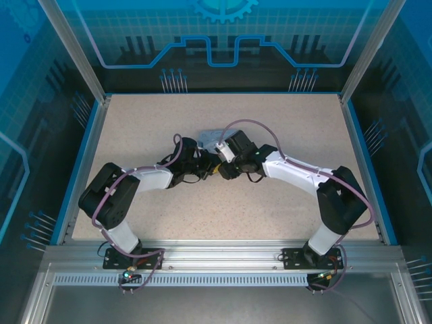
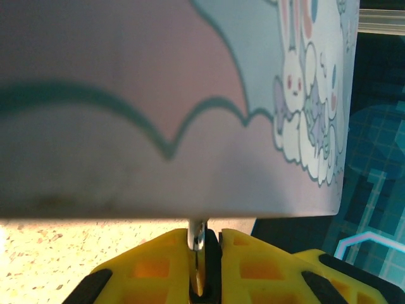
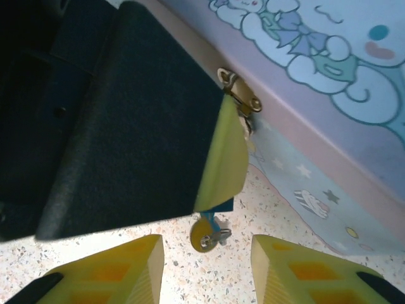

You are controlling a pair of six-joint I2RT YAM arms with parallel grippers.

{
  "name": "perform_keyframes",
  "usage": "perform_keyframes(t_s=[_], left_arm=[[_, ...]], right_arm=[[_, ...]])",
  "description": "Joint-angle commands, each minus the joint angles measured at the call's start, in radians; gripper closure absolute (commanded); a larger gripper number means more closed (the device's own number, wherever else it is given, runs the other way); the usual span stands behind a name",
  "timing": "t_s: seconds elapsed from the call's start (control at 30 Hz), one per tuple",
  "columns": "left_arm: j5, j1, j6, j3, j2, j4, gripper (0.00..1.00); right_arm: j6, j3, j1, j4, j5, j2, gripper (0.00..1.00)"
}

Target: Unlock the padlock with the key

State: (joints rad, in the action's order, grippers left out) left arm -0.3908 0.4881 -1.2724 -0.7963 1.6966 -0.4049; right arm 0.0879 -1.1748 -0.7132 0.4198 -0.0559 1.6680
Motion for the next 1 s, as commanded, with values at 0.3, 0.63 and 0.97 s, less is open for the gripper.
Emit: perform_keyframes(t_s=[0.3, 0.63, 0.97], left_arm=[[-0.043, -0.007, 0.023, -0.04, -0.032, 0.005, 1.0], [-0.046, -0.007, 0.024, -0.036, -0.026, 0.0, 1.0], [-0.043, -0.006, 0.036, -0.029, -0.01, -0.006, 1.0]], right_arm=[[-0.018, -0.061, -0.019, 0.026, -0.027, 0.069, 0.67], [0.012, -0.095, -0.012, 0.018, -0.009, 0.093, 0.89], [0.175, 0.011, 0.138, -0.119, 0.445, -0.002, 0.78]])
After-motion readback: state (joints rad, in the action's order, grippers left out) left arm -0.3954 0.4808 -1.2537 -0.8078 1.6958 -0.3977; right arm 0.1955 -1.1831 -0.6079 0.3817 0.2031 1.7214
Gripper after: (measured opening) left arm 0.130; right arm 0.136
